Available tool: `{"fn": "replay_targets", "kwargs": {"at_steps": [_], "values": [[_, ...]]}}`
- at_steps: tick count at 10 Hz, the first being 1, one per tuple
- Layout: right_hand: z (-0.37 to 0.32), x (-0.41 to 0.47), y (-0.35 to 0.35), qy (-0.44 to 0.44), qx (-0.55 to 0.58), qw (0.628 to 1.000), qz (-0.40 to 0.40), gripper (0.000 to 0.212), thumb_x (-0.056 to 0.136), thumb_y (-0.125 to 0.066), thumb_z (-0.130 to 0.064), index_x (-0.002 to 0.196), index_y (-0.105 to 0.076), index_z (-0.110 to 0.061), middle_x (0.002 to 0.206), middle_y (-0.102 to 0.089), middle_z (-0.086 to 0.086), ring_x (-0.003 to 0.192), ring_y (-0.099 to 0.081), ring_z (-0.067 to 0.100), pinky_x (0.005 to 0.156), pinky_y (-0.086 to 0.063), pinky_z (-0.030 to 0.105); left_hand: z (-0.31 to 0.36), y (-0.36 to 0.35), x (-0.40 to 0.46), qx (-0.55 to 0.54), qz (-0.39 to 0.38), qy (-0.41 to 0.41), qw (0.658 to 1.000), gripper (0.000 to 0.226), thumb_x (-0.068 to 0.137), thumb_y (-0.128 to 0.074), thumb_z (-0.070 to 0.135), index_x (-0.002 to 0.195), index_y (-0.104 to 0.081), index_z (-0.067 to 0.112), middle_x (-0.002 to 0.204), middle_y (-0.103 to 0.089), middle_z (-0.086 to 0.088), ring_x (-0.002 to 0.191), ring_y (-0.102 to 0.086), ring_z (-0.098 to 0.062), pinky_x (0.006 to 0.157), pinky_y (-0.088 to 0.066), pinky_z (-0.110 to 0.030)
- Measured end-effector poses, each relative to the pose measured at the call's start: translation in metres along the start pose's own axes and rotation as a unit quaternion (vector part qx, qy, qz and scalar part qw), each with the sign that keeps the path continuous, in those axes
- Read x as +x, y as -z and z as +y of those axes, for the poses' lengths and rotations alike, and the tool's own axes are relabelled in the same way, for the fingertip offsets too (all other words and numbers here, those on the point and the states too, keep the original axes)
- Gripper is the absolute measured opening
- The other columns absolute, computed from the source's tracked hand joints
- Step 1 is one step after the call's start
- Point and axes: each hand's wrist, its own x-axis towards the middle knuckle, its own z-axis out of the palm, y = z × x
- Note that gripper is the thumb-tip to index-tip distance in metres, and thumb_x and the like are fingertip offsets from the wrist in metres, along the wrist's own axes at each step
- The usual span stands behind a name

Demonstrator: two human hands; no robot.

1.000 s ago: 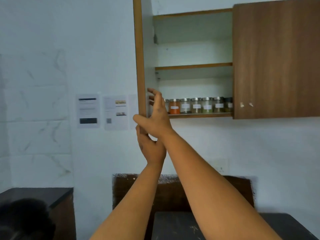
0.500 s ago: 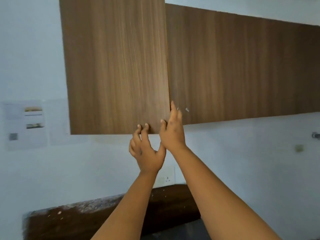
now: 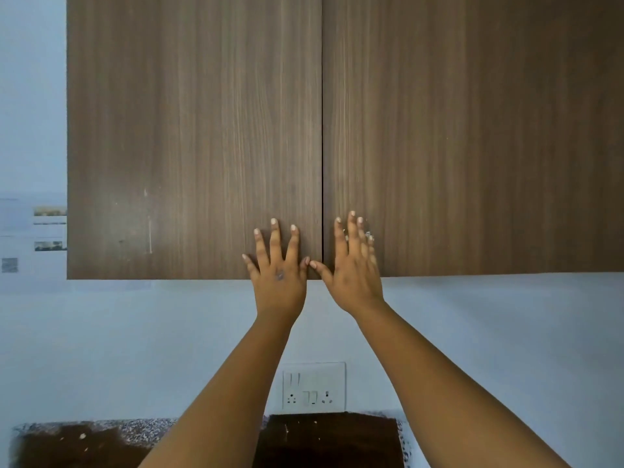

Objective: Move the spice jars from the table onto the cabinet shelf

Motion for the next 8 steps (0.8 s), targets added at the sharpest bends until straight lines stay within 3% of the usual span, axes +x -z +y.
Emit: {"fn": "replay_targets", "kwargs": {"at_steps": [1,2,3,5,7,8], "values": [[0.019,0.012,-0.026,-0.012,-0.028,1.0,-0.001,0.101,0.084,-0.011,-0.082,0.154,0.014,-0.014,0.16,0.023,0.008,0.147,0.022,0.024,0.117,0.012,0.043,-0.011,-0.02,0.011,0.094,-0.005,0.003,0.996,0.055,0.098,-0.011,0.051,0.15,-0.001,0.036,0.162,-0.001,-0.002,0.148,0.009,-0.028,0.109,0.005,-0.063],[0.026,0.021,-0.044,-0.005,-0.034,0.999,0.025,0.093,0.089,-0.007,-0.076,0.153,0.014,-0.013,0.161,0.019,0.009,0.148,0.019,0.026,0.118,0.008,0.047,-0.019,-0.035,0.022,0.143,0.003,0.006,0.99,0.057,0.099,-0.01,0.052,0.152,-0.002,0.033,0.162,0.003,0.001,0.144,0.019,-0.019,0.106,0.008,-0.062],[0.024,0.025,-0.053,-0.009,-0.019,0.997,0.08,0.076,0.098,-0.012,-0.06,0.155,0.001,-0.011,0.163,0.004,0.011,0.15,0.007,0.026,0.119,0.0,0.047,-0.023,-0.043,0.027,0.194,0.012,-0.004,0.981,0.057,0.1,-0.014,0.048,0.153,-0.003,0.03,0.162,0.003,-0.002,0.146,0.017,-0.025,0.107,0.005,-0.063],[0.008,0.049,-0.053,0.013,0.001,0.994,0.111,0.068,0.101,-0.018,-0.048,0.155,-0.002,-0.01,0.163,0.001,0.012,0.149,0.009,0.022,0.119,0.0,0.046,-0.022,-0.049,0.029,0.198,0.001,-0.002,0.98,0.055,0.101,-0.014,0.047,0.152,0.005,0.035,0.162,0.012,0.0,0.146,0.021,-0.025,0.109,0.01,-0.061],[0.008,0.049,-0.031,0.023,-0.007,1.0,-0.006,0.07,0.101,-0.013,-0.05,0.152,0.018,-0.013,0.16,0.023,0.008,0.147,0.023,0.022,0.12,0.01,0.044,-0.012,-0.028,0.028,0.203,-0.114,0.016,0.972,0.059,0.101,-0.014,0.047,0.15,0.016,0.031,0.158,0.026,-0.003,0.143,0.027,-0.031,0.111,0.012,-0.061],[0.005,0.052,-0.007,0.025,0.012,0.997,-0.079,0.071,0.101,-0.012,-0.053,0.151,0.019,-0.015,0.158,0.029,0.006,0.145,0.026,0.02,0.118,0.013,0.042,0.008,-0.008,0.035,0.181,-0.144,0.011,0.973,0.059,0.103,-0.016,0.043,0.153,0.008,0.023,0.16,0.02,-0.007,0.146,0.019,-0.03,0.116,0.007,-0.055]]}}
